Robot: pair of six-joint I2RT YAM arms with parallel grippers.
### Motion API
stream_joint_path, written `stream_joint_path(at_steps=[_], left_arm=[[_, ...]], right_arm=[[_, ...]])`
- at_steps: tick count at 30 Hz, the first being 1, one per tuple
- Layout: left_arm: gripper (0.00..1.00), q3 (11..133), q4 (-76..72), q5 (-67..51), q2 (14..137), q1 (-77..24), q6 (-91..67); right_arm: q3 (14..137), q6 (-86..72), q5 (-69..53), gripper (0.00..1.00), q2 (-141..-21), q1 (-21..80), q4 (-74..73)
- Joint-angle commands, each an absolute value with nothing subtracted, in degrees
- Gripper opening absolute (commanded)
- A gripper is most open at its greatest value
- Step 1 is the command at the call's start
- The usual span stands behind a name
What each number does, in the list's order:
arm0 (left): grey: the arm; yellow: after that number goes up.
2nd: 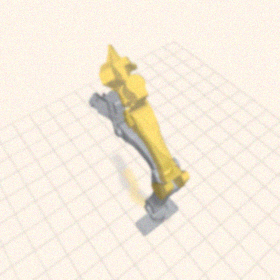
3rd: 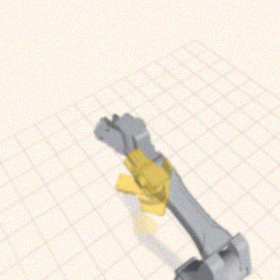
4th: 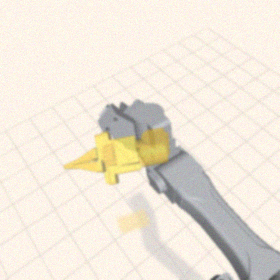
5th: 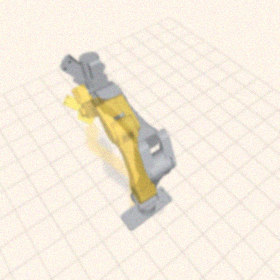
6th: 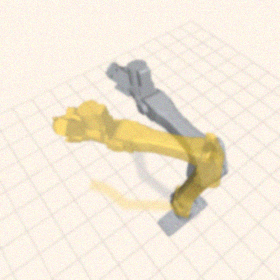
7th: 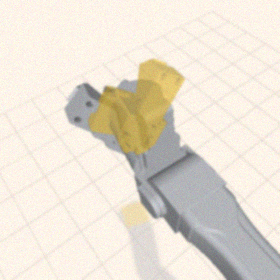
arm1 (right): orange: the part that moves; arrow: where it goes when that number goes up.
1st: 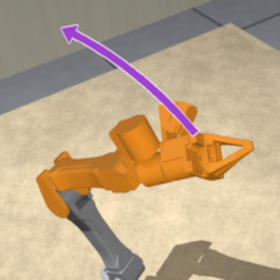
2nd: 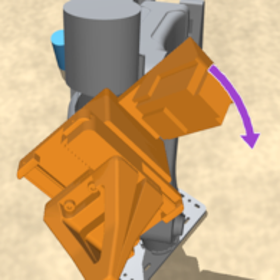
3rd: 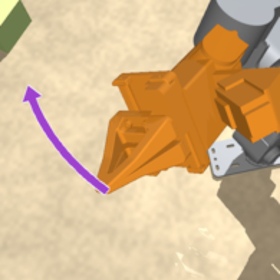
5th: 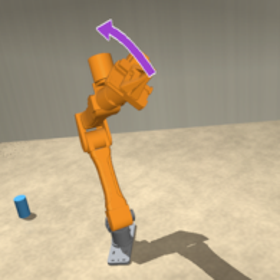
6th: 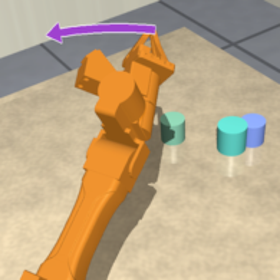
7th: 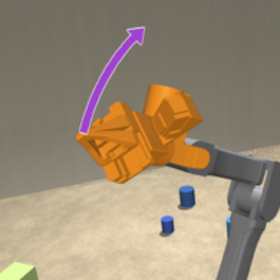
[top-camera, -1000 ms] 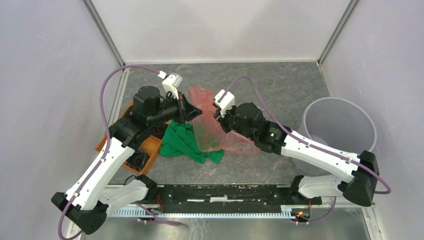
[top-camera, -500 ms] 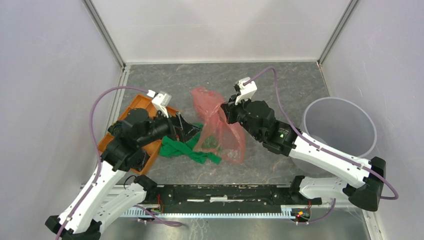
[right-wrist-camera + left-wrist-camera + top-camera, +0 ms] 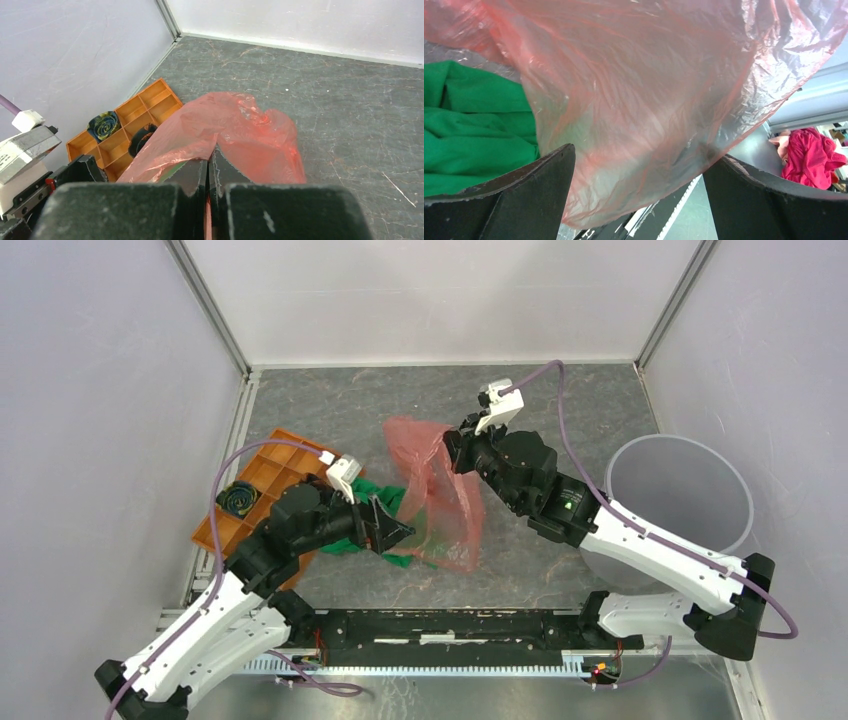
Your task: Put the trash bags into the trash bin
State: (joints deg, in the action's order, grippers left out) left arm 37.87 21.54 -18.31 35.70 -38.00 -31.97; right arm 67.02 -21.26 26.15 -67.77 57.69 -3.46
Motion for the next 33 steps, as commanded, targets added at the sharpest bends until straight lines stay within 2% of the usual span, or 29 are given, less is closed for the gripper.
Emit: stream_joint_path(at_steps=[1,2,4,9,14,15,16,18,23,27,29,30,33], left_arm=[[1.0,37.86,15.55,-14.78,37.51,-40.55,-28.84],[0.99,38.52,16.09,-12.57,38.47,-41.13,-28.15],[0.89,40.01,17.66,-7.65,41.39,-42.09,-27.38],[0.39,44.12,23.16,4.12,44.35,-42.3,-27.25],[0.06,47.61,24.63,5.37,42.74,-42.28,-25.7],[0.03,48.96,25.21,5.51,43.07,-42.28,-25.22],[0.02,50.22,25.64,5.4,43.52,-42.28,-24.76],[0.02,52.71,25.95,5.18,45.34,-42.25,-24.13],[0.02,57.91,24.33,7.08,50.58,-42.28,-23.33],[0.02,62.62,23.62,5.13,55.74,-42.28,-20.95],[0.02,65.39,24.09,4.11,58.53,-42.28,-19.09],[0.02,67.47,24.73,4.74,59.86,-42.25,-18.31],[0.02,71.12,26.69,12.26,62.9,-42.19,-17.69]], right_arm=[[69.75,-21.98,27.53,0.0,-66.93,57.74,-1.67],[69.62,-22.1,27.59,0.01,-66.75,57.66,-1.63],[69.46,-22.17,27.68,0.0,-66.46,57.69,-1.59],[69.32,-20.16,30.41,0.0,-65.34,57.78,-3.62],[64.49,-13.7,35.43,0.0,-58.23,57.74,-7.38],[62.96,-12.02,35.71,0.0,-56.47,57.74,-8.08],[61.68,-10.61,35.32,0.01,-54.56,57.73,-8.53],[59.59,-6.99,33.62,0.11,-51.54,57.7,-10.16],[61.52,-5.56,35.81,0.24,-49.02,57.74,-20.45],[63.7,-6.37,37.76,0.3,-48.95,57.74,-26.79],[66.0,-6.63,37.33,0.4,-49.47,57.74,-29.89],[67.35,-6.76,36.63,0.5,-49.74,57.71,-31.6],[71.64,-8.03,34.88,0.69,-50.82,57.74,-37.81]])
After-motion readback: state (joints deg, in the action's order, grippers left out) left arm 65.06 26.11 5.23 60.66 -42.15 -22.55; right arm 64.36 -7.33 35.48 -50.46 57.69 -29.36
